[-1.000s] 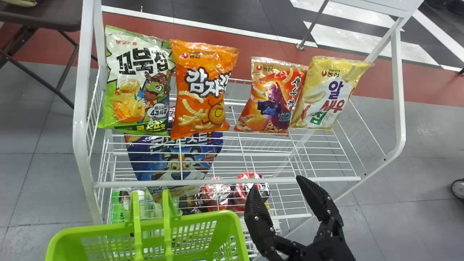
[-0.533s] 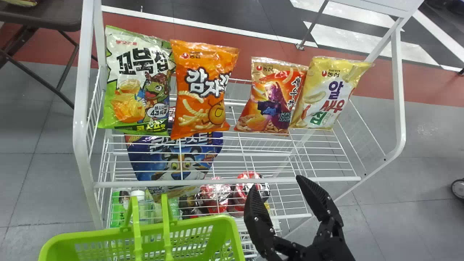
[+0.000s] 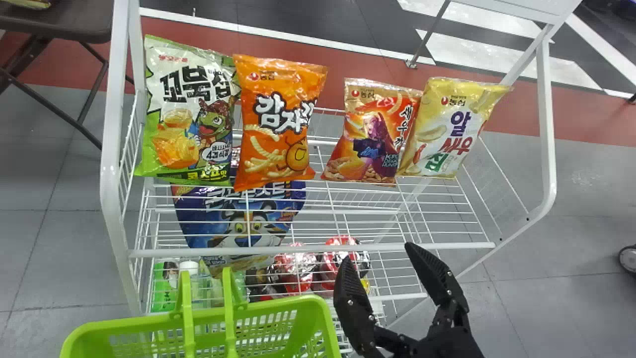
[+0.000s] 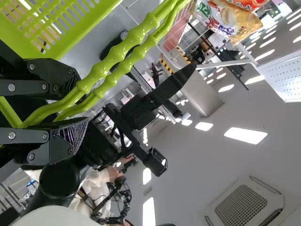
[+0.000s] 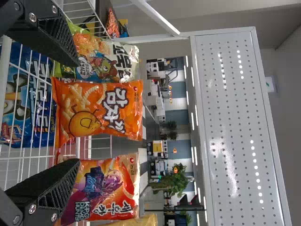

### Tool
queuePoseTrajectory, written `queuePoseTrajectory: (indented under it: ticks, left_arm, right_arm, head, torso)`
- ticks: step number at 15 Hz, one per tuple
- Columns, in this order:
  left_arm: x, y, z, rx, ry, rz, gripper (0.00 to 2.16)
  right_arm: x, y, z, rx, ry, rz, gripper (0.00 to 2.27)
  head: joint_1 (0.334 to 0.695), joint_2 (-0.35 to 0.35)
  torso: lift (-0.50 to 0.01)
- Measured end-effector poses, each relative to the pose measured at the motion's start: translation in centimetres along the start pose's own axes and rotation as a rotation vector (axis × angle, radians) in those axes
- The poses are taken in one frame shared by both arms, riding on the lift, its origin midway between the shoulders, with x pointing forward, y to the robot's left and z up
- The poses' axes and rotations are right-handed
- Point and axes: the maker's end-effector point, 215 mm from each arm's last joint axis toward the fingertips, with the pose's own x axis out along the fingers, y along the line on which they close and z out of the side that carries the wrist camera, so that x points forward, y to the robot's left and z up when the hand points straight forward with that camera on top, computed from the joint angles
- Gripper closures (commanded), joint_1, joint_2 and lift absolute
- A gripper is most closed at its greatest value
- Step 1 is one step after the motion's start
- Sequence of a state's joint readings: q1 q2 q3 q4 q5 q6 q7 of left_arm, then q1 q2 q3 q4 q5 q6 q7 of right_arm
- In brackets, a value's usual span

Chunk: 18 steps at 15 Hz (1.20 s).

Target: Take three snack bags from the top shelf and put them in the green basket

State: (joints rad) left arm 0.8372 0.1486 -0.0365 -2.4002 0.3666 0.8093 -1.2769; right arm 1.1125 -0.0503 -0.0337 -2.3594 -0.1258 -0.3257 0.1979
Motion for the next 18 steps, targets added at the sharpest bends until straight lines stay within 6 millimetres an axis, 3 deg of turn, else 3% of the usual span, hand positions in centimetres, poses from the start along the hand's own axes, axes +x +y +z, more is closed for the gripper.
queuePoseTrajectory:
  ticks: [3, 6, 11, 14, 18]
  left_arm:
    - [0.0, -0.2, -0.1, -0.003, -0.001, -0.008, 0.92]
    - [0.7, -0.5, -0.5, -0.007, 0.007, -0.02, 0.92]
    - [1.6, -1.4, -1.6, 0.006, 0.058, -0.032, 0.92]
    - [1.5, -1.4, -1.8, 0.012, 0.081, -0.039, 0.92]
    - [1.5, -1.6, -1.7, 0.012, 0.085, -0.063, 0.92]
  right_arm:
    - [0.4, -0.1, -0.6, 0.001, 0.001, 0.002, 0.09]
    - [2.4, 1.0, -0.5, 0.009, -0.032, 0.026, 0.09]
    - [9.0, 4.1, 0.1, 0.023, -0.061, 0.071, 0.12]
    - [14.4, 5.5, -1.6, 0.007, 0.04, 0.087, 0.15]
    - [20.2, 7.7, -4.0, -0.009, 0.189, 0.137, 0.18]
  head:
    - [0.695, -0.35]
    - [0.695, -0.35]
    - [0.695, -0.35]
    - [0.695, -0.344]
    - [0.695, -0.234]
  torso:
    - [-0.04]
    - [-0.04]
    - [-0.04]
    - [-0.04]
    - [-0.04]
